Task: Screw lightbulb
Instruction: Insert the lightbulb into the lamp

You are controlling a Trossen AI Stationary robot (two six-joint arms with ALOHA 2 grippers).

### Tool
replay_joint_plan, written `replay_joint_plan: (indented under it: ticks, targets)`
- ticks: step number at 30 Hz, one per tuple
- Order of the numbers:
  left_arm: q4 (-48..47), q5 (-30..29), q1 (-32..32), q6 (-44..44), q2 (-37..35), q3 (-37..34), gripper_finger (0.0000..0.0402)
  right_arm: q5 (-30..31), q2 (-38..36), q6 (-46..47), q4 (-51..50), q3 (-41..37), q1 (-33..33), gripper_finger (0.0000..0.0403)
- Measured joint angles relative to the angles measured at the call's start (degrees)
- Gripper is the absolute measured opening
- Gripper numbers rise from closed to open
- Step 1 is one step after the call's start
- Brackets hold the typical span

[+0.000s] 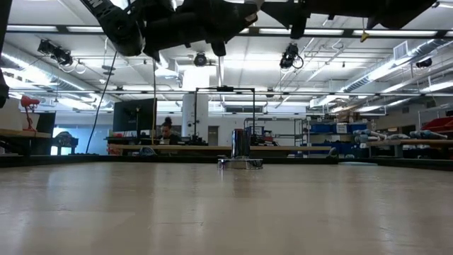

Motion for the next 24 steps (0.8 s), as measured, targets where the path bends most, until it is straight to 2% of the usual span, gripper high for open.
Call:
replay_joint_plan:
  ticks: [10,24]
  targets:
    - [-1.2,0.5,0.0,0.0,0.0,0.0,0.0095,-3.5,0.3,0.0,0.5,0.0,-1.5,0.0316]
    - [-1.1,0.2,0.0,-1.1,0.0,0.0,0.0095,-3.9,0.3,-0.5,-0.5,0.0,-2.6,0.031]
